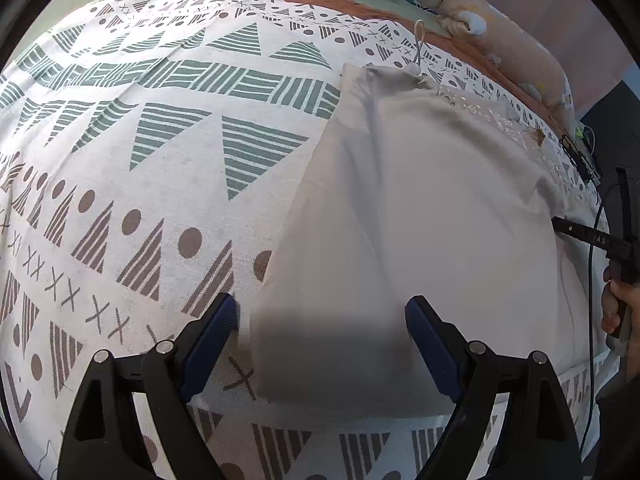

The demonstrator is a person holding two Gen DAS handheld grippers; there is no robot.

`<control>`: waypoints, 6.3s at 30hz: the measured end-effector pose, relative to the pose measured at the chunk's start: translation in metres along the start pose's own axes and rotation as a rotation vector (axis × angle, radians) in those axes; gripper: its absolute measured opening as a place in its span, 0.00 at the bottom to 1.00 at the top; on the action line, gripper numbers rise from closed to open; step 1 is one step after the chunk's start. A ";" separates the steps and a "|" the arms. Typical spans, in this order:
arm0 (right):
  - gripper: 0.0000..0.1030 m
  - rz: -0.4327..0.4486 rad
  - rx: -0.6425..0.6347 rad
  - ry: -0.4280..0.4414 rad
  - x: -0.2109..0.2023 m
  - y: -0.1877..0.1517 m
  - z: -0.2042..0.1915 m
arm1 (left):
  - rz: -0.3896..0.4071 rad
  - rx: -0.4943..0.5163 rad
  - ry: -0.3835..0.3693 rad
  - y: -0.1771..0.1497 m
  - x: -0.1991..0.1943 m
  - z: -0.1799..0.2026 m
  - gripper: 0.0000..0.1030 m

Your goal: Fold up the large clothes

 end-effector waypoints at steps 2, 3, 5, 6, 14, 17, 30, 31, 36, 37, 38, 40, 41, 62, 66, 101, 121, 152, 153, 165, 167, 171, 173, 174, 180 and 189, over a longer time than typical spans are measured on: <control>0.35 0.011 0.019 -0.004 0.005 0.011 0.005 | 0.000 -0.005 0.002 0.001 0.002 -0.001 0.86; 0.35 0.018 0.026 -0.007 0.007 0.015 0.007 | 0.002 -0.006 0.004 0.001 0.002 -0.001 0.86; 0.35 0.034 0.035 -0.018 0.011 0.024 0.013 | 0.007 -0.007 0.011 0.002 0.003 -0.002 0.86; 0.35 0.042 0.040 -0.024 0.013 0.024 0.014 | 0.011 -0.013 0.011 0.003 0.002 -0.002 0.86; 0.35 0.196 0.201 0.009 0.004 0.042 0.043 | 0.058 -0.122 -0.100 0.007 -0.034 -0.006 0.86; 0.35 0.212 0.171 0.012 -0.019 0.029 0.033 | 0.073 -0.149 -0.125 0.005 -0.047 -0.009 0.86; 0.35 0.225 0.219 0.127 -0.123 -0.114 0.081 | -0.018 -0.299 -0.258 -0.027 -0.047 -0.010 0.66; 0.35 0.228 0.245 0.147 -0.128 -0.129 0.091 | -0.026 -0.308 -0.271 -0.029 -0.046 -0.009 0.66; 0.41 0.251 0.336 0.125 -0.162 -0.199 0.147 | -0.056 -0.346 -0.327 -0.038 -0.038 -0.001 0.66; 0.47 0.263 0.381 0.145 -0.166 -0.212 0.157 | -0.058 -0.350 -0.329 -0.039 -0.036 0.001 0.66; 0.48 0.271 0.426 0.170 -0.168 -0.225 0.164 | -0.062 -0.356 -0.333 -0.039 -0.034 0.002 0.66; 0.48 0.273 0.500 0.203 -0.169 -0.248 0.176 | -0.069 -0.372 -0.338 -0.042 -0.029 0.002 0.66; 0.48 0.275 0.530 0.218 -0.168 -0.260 0.179 | -0.071 -0.380 -0.335 -0.043 -0.027 0.002 0.66; 0.46 0.430 0.795 0.274 -0.114 -0.277 0.226 | 0.038 -0.319 -0.315 -0.007 0.000 0.024 0.42; 0.08 0.426 0.796 0.237 -0.110 -0.275 0.221 | 0.070 -0.305 -0.269 -0.004 -0.003 0.019 0.18; 0.01 0.471 0.680 0.328 -0.280 -0.412 0.098 | 0.166 -0.321 -0.305 -0.149 -0.198 -0.079 0.09; 0.01 0.506 0.756 0.401 -0.290 -0.491 0.065 | 0.112 -0.345 -0.352 -0.208 -0.222 -0.131 0.09; 0.87 0.533 0.640 -0.041 -0.380 -0.481 -0.012 | -0.063 -0.349 -0.495 -0.259 -0.170 -0.140 0.81; 0.87 0.529 0.609 -0.023 -0.378 -0.472 -0.024 | -0.059 -0.344 -0.480 -0.260 -0.170 -0.139 0.81; 0.77 0.434 0.264 0.098 -0.327 -0.378 -0.158 | 0.026 -0.439 -0.477 -0.264 -0.174 -0.143 0.81; 0.71 0.397 0.204 0.112 -0.314 -0.357 -0.169 | 0.040 -0.471 -0.490 -0.262 -0.174 -0.144 0.81; 0.67 0.323 0.133 0.130 -0.284 -0.325 -0.171 | 0.057 -0.533 -0.502 -0.261 -0.173 -0.151 0.75; 0.67 0.285 0.113 0.139 -0.268 -0.309 -0.174 | 0.067 -0.569 -0.509 -0.261 -0.173 -0.154 0.74; 0.67 0.268 0.107 0.142 -0.259 -0.298 -0.170 | 0.073 -0.583 -0.512 -0.260 -0.172 -0.154 0.73; 0.67 0.174 0.063 0.112 -0.201 -0.243 -0.167 | 0.123 -0.638 -0.498 -0.258 -0.172 -0.153 0.73; 0.32 0.038 0.029 0.046 -0.112 -0.188 -0.158 | 0.171 -0.687 -0.486 -0.258 -0.173 -0.162 0.68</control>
Point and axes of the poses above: each gripper's, at about its wrist camera, not at the fingertips, and x roughly the way its jaws point, z to its right, y to its top, the point moved 10 cm from there along x, roughly the way its jaws point, and after that the axes turned 8 degrees about -x, right-handed, at the moved point
